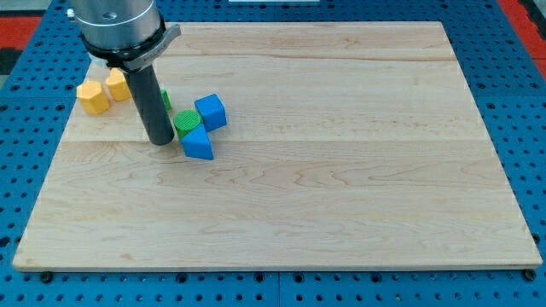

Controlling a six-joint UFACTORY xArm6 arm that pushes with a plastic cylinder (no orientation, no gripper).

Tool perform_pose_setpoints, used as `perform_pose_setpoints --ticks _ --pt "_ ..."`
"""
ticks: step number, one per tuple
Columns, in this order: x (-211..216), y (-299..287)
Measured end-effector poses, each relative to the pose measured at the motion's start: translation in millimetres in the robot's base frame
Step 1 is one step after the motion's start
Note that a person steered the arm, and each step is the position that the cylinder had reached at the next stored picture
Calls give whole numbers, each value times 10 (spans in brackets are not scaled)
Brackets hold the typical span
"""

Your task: Move the yellow hexagon into the yellow heart

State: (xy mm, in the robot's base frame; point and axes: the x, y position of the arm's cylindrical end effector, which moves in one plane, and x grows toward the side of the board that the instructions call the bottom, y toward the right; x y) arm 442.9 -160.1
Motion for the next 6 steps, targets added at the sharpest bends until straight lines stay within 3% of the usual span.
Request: perform_pose_setpoints --ticks 2,3,5,6 --pt "171 -979" --pt "-89 -1427" --pt "-707 -896" --pt "-722 -516"
